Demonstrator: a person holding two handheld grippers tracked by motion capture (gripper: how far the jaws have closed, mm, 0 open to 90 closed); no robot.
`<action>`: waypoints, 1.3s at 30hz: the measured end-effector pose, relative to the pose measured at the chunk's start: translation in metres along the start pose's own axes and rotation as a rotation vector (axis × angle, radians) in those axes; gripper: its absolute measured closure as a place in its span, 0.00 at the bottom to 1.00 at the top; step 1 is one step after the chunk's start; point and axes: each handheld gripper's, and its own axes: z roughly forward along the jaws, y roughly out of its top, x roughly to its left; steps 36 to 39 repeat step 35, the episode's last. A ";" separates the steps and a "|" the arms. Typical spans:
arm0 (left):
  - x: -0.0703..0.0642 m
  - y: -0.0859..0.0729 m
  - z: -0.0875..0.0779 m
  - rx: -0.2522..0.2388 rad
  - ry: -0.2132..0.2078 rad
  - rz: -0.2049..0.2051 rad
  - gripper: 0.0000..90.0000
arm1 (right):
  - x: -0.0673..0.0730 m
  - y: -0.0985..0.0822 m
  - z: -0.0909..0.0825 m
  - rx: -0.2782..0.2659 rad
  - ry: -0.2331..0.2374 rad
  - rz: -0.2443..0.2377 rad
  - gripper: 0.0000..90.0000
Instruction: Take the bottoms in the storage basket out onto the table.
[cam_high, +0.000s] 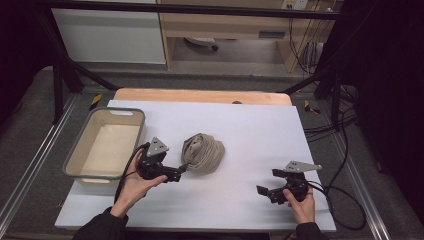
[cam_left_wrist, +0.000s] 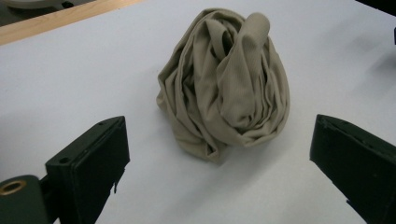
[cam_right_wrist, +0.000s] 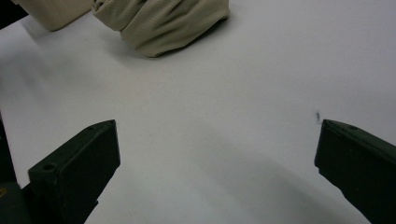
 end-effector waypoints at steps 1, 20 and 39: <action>0.001 -0.003 -0.001 0.002 0.001 0.002 0.05 | 0.000 0.000 0.000 0.002 0.000 -0.005 0.01; 0.010 -0.052 -0.007 0.017 0.011 -0.034 0.04 | 0.000 -0.001 0.002 0.009 -0.002 -0.006 0.01; 0.014 -0.060 -0.009 0.007 -0.005 -0.030 0.04 | 0.000 -0.001 0.003 0.016 -0.002 -0.005 0.01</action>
